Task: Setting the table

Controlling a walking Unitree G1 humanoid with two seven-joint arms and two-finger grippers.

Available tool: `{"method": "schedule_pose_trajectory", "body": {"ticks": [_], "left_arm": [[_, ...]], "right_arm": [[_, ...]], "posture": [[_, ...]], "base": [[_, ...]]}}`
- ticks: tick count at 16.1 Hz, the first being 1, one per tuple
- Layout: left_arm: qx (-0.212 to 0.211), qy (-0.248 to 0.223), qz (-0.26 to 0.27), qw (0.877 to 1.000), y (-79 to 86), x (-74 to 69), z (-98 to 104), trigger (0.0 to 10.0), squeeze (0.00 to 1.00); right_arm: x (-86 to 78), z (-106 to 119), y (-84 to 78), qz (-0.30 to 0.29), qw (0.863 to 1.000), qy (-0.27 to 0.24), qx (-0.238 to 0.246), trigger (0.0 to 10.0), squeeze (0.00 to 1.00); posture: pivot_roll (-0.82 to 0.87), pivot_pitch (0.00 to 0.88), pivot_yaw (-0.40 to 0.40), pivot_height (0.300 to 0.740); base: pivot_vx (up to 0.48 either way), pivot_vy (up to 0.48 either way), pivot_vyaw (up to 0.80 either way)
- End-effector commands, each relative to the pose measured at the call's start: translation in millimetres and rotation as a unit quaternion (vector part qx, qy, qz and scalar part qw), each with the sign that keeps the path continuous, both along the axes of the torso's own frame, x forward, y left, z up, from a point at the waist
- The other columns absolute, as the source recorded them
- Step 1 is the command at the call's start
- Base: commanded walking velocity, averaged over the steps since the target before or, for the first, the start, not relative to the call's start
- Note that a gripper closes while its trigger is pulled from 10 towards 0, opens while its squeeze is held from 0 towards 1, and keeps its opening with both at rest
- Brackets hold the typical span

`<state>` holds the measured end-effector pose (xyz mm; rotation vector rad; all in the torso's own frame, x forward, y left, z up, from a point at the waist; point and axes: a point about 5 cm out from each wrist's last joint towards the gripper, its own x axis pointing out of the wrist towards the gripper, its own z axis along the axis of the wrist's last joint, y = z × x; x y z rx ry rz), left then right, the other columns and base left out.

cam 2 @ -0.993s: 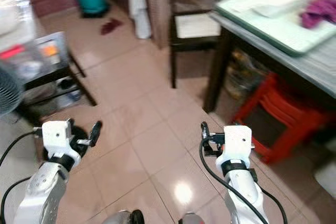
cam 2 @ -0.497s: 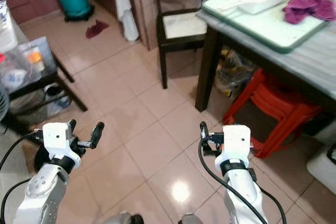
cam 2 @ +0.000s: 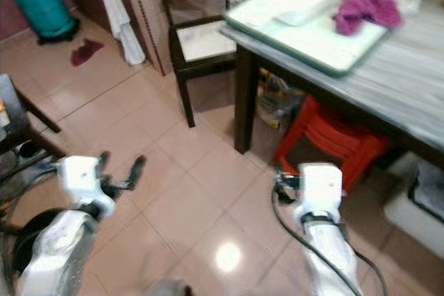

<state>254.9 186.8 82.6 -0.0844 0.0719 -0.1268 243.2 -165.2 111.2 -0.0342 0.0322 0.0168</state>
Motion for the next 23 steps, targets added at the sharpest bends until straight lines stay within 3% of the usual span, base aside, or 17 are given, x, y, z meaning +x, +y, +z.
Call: {"method": "schedule_pose_trajectory", "body": {"ticks": [1,9,12,14,17,23], "left_arm": [[-0.004,-0.002,-0.008,1.0,-5.2,0.4,1,10.0,0.0],[-0.004,0.005,-0.015,1.0,-7.7,2.2,-1,10.0,0.0],[0.0,0.008,0.003,1.0,-9.0,3.9,-2,10.0,0.0],[0.003,-0.015,0.005,1.0,-12.3,3.5,5,10.0,0.0],[0.03,-0.047,0.036,0.998,-5.2,-6.1,12,10.0,0.0],[0.096,-0.061,0.089,0.989,8.0,-20.5,13,10.0,0.0]], "right_arm": [[-5.9,-3,-8.9,-0.013,1.0,0.009,-0.007,10.0,0.0],[-5.8,-3,-9.0,-0.014,1.0,0.008,-0.006,10.0,0.0],[-5.8,0,-8.6,-0.013,1.0,-0.003,-0.009,10.0,0.0],[-6.2,12,-11.0,-0.022,0.999,-0.035,-0.013,10.0,0.0],[-16.5,28,-18.4,-0.035,0.996,-0.081,-0.024,10.0,0.0],[-32.1,23,-24.5,-0.036,0.996,-0.07,-0.05,10.0,0.0]], "posture": [[-0.1,0.188,0.087,0.74],[-0.11,0.186,0.087,0.74],[-0.1,0.184,0.085,0.74],[-0.11,0.181,0.084,0.74],[-0.11,0.175,0.081,0.74],[-0.11,0.165,0.077,0.74]], "base": [[0.326,0.0,-0.8],[0.269,0.0,-0.8],[0.0,0.0,0.0],[0.0,0.0,0.0],[0.0,0.0,0.0],[0.0,0.0,0.0]]}}
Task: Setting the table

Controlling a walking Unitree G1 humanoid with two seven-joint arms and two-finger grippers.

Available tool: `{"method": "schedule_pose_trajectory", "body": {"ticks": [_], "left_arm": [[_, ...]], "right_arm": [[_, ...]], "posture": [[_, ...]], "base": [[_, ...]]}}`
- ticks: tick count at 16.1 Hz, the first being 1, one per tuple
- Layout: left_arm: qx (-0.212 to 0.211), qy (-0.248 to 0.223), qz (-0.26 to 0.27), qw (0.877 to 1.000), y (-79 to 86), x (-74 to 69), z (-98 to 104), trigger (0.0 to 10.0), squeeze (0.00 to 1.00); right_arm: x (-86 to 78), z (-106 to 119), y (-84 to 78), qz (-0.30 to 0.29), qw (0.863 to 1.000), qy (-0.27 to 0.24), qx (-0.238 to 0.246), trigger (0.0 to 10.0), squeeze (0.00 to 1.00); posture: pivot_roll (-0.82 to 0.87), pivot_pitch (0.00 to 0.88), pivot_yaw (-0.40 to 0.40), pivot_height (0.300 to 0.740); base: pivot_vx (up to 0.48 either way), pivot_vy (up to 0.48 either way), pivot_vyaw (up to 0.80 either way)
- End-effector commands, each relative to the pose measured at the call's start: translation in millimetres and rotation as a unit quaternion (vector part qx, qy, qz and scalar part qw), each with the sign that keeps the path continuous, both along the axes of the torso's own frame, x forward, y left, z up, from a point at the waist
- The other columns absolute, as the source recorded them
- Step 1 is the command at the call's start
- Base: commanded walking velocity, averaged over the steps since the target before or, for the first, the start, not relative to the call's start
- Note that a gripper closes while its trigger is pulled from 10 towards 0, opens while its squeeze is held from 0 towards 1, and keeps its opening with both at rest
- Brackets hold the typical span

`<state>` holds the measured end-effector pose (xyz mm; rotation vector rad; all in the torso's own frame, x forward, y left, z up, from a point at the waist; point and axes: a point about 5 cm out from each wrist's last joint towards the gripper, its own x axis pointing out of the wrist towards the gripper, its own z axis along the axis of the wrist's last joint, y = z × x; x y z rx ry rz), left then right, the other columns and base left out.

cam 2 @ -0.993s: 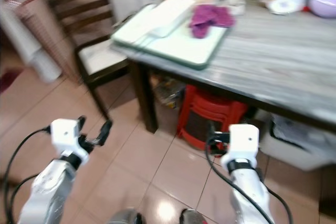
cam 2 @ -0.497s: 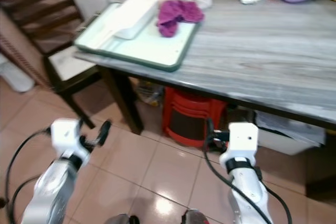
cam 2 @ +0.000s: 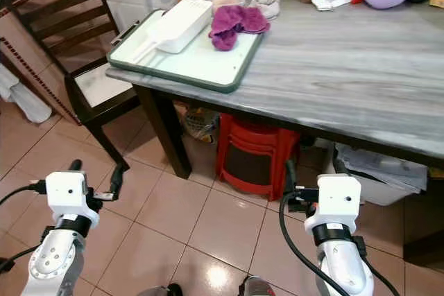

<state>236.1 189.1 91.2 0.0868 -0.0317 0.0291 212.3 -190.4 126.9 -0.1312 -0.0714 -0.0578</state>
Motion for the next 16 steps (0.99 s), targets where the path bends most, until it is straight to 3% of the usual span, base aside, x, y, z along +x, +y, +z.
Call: {"method": "schedule_pose_trajectory", "body": {"ticks": [1,10,16], "left_arm": [[0.01,-0.007,0.006,1.0,4.5,1.0,4.3,10.0,0.0],[0.004,0.014,0.001,1.0,0.4,7.4,1.3,10.0,0.0],[0.003,0.017,-0.001,1.0,0.0,10.1,1.9,10.0,0.0]], "right_arm": [[0.7,8.3,2.1,0.003,1.0,-0.016,0.002,10.0,0.0],[5.2,1.8,4.7,0.01,1.0,-0.004,0.011,10.0,0.0],[7.9,1.2,6.0,0.011,1.0,-0.004,0.015,10.0,0.0]], "posture": [[-0.11,0.163,0.078,0.74],[-0.11,0.164,0.082,0.74],[-0.11,0.165,0.085,0.74]], "base": [[0.0,0.0,0.0],[0.0,0.0,-0.72],[-0.376,0.0,0.0]]}}
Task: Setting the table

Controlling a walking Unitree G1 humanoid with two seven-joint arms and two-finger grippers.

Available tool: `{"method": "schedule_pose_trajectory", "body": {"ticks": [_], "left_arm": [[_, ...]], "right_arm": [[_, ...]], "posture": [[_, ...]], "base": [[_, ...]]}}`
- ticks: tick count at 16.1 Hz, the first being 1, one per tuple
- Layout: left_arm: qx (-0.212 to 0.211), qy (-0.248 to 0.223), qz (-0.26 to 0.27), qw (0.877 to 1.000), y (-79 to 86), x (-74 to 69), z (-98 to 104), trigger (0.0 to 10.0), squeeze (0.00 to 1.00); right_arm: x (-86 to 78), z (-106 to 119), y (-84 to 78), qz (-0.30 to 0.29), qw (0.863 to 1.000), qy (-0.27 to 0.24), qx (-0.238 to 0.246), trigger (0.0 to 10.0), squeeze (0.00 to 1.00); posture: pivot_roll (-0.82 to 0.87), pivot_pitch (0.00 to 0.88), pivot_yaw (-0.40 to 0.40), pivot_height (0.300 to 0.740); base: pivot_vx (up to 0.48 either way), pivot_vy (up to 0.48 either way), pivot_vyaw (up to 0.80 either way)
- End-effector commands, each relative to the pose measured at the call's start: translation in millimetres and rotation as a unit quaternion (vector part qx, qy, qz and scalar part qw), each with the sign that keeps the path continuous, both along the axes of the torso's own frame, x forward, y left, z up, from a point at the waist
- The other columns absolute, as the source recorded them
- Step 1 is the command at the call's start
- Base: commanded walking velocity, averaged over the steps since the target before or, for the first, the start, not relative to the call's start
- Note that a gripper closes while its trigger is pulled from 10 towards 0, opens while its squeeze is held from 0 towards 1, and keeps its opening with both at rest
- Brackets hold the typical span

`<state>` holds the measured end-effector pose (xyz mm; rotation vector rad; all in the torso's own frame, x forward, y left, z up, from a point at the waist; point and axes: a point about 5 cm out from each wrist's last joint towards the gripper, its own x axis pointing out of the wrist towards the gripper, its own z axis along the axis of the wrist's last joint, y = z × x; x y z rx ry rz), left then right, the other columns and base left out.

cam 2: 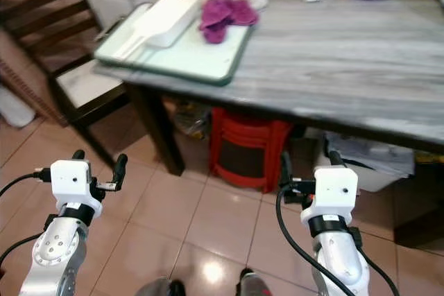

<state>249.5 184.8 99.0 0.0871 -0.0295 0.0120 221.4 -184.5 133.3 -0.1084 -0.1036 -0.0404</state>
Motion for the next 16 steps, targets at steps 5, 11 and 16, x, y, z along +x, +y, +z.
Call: {"method": "schedule_pose_trajectory", "body": {"ticks": [5,11,16], "left_arm": [[0.002,0.018,0.005,1.0,3.9,-2.1,-6.1,10.0,0.0],[0.004,0.016,-0.002,1.0,2.1,-0.7,-6.4,10.0,0.0],[-0.009,0.007,-0.018,1.0,-0.4,2.1,-3.7,10.0,0.0]], "right_arm": [[-0.1,-5.2,1.5,0.002,1.0,0.011,0.006,10.0,0.0],[0.7,-5.4,2.6,0.001,1.0,0.011,0.009,10.0,0.0],[1.4,-4.0,1.9,-0.003,1.0,0.009,0.008,10.0,0.0]], "posture": [[-0.11,0.164,0.087,0.74],[-0.1,0.166,0.089,0.74],[-0.11,0.17,0.09,0.74]], "base": [[-0.392,0.0,0.0],[-0.361,0.0,0.0],[0.0,0.0,0.0]]}}
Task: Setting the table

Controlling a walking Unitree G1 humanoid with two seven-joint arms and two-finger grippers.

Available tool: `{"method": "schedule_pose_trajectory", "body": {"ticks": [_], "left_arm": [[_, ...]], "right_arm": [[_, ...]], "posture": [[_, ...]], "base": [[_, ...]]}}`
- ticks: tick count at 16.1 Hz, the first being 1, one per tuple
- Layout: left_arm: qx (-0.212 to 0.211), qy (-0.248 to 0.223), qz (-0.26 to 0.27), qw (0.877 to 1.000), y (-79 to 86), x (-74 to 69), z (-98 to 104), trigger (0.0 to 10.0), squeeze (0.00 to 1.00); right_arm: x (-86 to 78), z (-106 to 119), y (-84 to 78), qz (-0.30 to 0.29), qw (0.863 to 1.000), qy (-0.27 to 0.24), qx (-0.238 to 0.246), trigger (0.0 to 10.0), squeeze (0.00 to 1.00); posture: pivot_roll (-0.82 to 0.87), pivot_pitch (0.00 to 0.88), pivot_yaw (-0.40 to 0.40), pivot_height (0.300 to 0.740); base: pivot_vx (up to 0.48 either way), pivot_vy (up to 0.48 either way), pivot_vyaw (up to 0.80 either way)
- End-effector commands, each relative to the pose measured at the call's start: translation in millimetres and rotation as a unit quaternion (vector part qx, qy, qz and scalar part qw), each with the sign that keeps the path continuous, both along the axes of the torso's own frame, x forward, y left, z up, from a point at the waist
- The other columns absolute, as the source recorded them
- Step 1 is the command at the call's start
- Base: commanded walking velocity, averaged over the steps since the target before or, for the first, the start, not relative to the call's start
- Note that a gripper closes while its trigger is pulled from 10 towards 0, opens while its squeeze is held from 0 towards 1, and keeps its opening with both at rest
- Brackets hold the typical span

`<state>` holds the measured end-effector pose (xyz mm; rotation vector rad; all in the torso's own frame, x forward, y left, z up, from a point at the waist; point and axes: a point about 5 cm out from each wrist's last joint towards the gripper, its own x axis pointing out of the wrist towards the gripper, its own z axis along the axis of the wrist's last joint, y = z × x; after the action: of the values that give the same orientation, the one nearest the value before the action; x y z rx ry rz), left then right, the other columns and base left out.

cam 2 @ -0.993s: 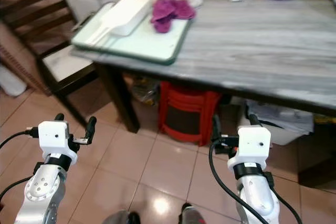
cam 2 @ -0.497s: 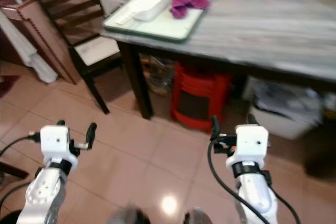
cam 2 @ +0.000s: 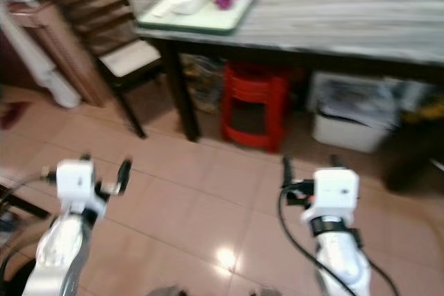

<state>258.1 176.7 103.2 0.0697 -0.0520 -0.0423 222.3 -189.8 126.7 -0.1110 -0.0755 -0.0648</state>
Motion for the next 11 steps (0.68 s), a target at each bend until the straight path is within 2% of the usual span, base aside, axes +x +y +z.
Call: {"method": "schedule_pose_trajectory", "body": {"ticks": [1,3,10,11], "left_arm": [[0.0,0.016,0.005,1.0,7.0,-5.8,-7.1,10.0,0.0],[0.001,0.012,-0.006,1.0,3.7,-3.4,-5.2,10.0,0.0],[-0.013,0.01,-0.021,1.0,-1.2,-2.2,-5.0,10.0,0.0],[-0.014,0.009,-0.022,1.0,-1.5,-2.3,-4.9,10.0,0.0]], "right_arm": [[1.0,2.6,7.0,0.01,1.0,-0.005,0.008,10.0,0.0],[2.0,3.4,6.4,0.01,1.0,-0.005,0.007,10.0,0.0],[3.3,6.3,6.9,0.013,1.0,-0.011,0.002,10.0,0.0],[3.3,6.8,6.8,0.013,1.0,-0.012,0.002,10.0,0.0]], "posture": [[-0.11,0.17,0.088,0.74],[-0.11,0.17,0.085,0.74],[-0.11,0.172,0.082,0.74],[-0.11,0.173,0.082,0.74]], "base": [[0.0,0.0,-0.49],[0.0,0.0,-0.48],[0.0,0.0,0.0],[0.0,-0.364,0.0]]}}
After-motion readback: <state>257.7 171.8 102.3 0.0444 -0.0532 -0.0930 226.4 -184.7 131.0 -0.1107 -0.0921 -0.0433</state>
